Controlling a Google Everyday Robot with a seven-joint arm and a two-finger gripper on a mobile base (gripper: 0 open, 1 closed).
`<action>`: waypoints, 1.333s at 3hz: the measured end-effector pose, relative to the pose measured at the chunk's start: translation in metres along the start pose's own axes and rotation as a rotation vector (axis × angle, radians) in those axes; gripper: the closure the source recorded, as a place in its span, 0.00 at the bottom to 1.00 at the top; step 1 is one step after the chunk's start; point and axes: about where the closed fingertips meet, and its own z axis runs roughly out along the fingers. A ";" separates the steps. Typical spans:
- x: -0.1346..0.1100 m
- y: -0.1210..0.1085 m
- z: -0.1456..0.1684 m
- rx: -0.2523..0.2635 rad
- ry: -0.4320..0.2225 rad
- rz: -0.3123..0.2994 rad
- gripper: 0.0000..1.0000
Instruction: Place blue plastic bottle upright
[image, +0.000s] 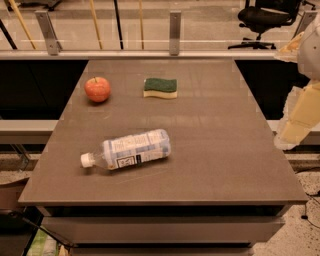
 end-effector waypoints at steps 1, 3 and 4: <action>0.000 0.000 0.000 0.001 0.000 0.000 0.00; -0.023 -0.002 -0.018 0.095 0.094 -0.169 0.00; -0.044 -0.007 -0.012 0.095 0.116 -0.282 0.00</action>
Offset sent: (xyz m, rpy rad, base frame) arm -0.0020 -0.0033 0.0292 -0.1412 -0.0785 0.0311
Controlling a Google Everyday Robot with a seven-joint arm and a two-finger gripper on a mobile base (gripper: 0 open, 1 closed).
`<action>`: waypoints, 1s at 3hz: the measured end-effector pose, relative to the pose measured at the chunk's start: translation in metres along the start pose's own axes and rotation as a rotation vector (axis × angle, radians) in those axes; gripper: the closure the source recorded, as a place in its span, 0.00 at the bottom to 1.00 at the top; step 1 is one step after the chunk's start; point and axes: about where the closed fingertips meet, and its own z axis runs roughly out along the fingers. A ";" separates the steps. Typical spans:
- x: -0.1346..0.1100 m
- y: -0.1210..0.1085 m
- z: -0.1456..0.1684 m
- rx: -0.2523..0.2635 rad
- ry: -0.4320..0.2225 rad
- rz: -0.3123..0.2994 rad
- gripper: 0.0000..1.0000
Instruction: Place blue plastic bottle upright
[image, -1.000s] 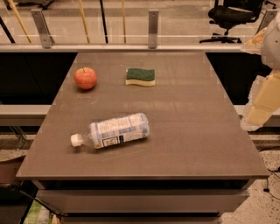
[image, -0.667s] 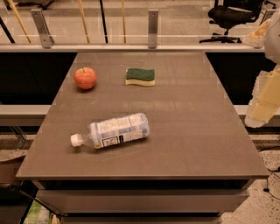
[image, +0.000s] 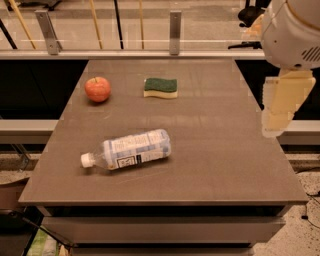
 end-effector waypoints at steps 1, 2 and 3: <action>-0.026 -0.012 0.013 -0.027 -0.015 -0.100 0.00; -0.051 -0.018 0.027 -0.068 -0.026 -0.156 0.00; -0.070 -0.016 0.042 -0.147 -0.063 -0.143 0.00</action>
Offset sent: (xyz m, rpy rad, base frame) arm 0.0446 0.0753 -0.0420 -0.0721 0.1626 0.2125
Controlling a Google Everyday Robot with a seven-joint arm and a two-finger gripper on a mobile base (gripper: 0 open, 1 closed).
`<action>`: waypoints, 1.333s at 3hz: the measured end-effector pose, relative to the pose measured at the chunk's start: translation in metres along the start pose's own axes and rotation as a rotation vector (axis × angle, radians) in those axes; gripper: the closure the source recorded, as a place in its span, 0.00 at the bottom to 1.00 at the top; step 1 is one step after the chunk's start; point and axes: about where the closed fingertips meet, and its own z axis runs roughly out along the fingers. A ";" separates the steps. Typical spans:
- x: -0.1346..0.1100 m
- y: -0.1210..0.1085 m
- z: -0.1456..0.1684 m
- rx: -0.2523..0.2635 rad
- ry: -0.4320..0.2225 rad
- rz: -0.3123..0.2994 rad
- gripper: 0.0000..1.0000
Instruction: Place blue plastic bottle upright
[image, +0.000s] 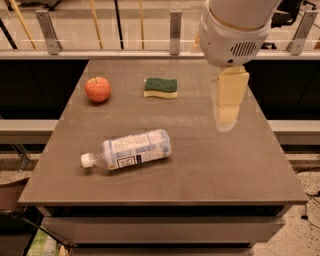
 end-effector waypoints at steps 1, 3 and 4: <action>-0.016 0.001 0.018 -0.080 -0.052 0.058 0.00; -0.046 0.015 0.050 -0.105 -0.104 0.202 0.00; -0.046 0.015 0.050 -0.105 -0.104 0.202 0.00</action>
Offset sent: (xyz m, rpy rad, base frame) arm -0.0104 0.0468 -0.0599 0.1285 0.2468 -0.1414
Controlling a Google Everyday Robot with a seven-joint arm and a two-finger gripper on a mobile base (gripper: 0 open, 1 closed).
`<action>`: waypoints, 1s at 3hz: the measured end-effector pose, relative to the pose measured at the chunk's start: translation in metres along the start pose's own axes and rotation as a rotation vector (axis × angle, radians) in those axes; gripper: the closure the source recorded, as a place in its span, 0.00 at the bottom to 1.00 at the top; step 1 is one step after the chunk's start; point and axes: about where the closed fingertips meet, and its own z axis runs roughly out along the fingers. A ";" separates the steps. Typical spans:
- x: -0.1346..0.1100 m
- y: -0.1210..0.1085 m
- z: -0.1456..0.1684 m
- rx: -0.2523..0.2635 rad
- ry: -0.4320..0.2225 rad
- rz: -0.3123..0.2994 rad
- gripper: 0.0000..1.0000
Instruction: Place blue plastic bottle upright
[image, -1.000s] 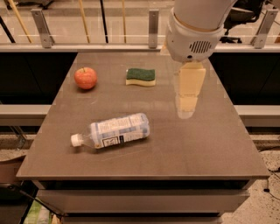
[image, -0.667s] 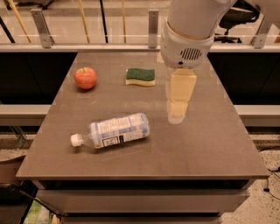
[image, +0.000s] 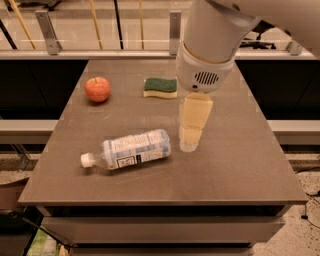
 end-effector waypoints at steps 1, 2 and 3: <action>-0.008 0.000 0.004 -0.001 0.031 -0.031 0.00; -0.028 0.002 0.021 -0.025 0.047 -0.103 0.00; -0.050 0.006 0.041 -0.047 0.051 -0.175 0.00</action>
Offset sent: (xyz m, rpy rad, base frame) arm 0.0052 0.0535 -0.0381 -0.1115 0.0501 0.1796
